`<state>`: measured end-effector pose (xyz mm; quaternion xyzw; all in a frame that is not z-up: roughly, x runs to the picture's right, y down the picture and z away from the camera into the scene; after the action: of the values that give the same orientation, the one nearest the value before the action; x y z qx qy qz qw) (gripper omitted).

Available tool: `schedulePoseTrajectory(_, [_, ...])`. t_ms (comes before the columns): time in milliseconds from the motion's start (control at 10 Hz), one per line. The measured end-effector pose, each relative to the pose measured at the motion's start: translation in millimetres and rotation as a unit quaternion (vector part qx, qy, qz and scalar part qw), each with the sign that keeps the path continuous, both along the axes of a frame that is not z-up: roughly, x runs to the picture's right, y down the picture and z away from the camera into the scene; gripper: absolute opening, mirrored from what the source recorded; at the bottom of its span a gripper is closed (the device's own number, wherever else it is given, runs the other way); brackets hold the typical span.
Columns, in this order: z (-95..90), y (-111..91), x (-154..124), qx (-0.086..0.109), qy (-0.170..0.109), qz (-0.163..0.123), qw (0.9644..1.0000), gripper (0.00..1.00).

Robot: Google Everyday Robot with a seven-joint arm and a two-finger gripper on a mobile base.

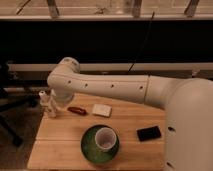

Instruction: Knock the bottle over

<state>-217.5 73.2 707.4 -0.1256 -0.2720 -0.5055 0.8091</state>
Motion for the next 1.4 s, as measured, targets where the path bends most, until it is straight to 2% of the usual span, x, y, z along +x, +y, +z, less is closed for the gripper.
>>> schedulePoseTrajectory(500, [-1.5, -4.7, -39.5, 0.003, -0.016, -0.018, 0.9997, 0.00])
schedulePoseTrajectory(700, [1.6, -7.9, -46.5, 0.004, -0.017, -0.021, 0.9996, 0.00])
schedulePoseTrajectory(1400, [37.4, -8.6, -55.2, -0.011, -0.002, -0.028, 0.9995, 0.00])
